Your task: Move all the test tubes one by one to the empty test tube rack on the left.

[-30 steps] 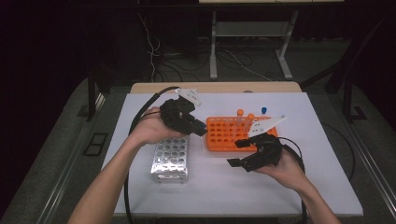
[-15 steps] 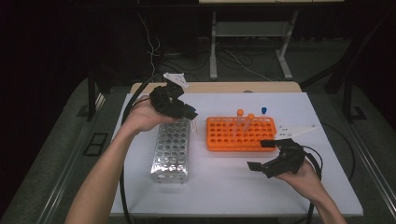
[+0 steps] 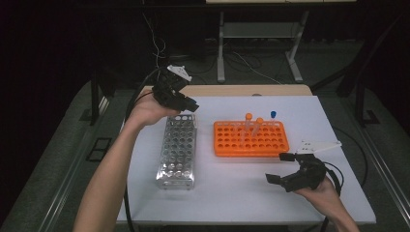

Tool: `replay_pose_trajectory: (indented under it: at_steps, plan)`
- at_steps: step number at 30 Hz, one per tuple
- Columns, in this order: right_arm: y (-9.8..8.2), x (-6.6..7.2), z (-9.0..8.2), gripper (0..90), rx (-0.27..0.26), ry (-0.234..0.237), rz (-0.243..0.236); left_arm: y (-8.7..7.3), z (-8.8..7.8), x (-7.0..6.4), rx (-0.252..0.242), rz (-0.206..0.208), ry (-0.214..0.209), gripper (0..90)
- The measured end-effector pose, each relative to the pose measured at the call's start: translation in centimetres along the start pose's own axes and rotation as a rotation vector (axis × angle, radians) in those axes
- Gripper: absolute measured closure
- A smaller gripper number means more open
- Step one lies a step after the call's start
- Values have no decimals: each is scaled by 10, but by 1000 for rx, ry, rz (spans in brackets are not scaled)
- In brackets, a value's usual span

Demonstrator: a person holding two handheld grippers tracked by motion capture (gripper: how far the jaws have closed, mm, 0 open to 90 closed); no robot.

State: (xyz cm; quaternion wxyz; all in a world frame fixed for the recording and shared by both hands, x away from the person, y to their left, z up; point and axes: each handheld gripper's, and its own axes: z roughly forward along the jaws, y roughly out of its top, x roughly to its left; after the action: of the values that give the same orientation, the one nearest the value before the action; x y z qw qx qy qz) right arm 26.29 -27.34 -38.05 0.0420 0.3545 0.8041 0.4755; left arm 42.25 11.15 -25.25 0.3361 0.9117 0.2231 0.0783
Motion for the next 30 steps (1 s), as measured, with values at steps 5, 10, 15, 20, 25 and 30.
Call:
replay_pose_trajectory:
  at_steps: [5, 10, 15, 20, 25, 30]
  plan:
    - [-2, -4, -1, 2, -6, -7, 5, -2, 7, 13, 7, -31, 35, 744]
    - [-1, -7, -1, 2, -9, -8, 3, -4, 14, 26, 2, -54, 59, 744]
    - [-1, -7, -1, 3, -8, -9, -1, -7, 21, 38, 4, -79, 75, 744]
    - [-2, -8, -2, 3, -9, -12, 2, -11, 28, 48, 11, -97, 84, 744]
    - [-2, -9, -4, 2, -12, -18, 5, -14, 36, 51, 17, -106, 76, 744]
    - [-2, -9, -5, 2, -18, -19, 6, -18, 46, 52, 33, -110, 66, 744]
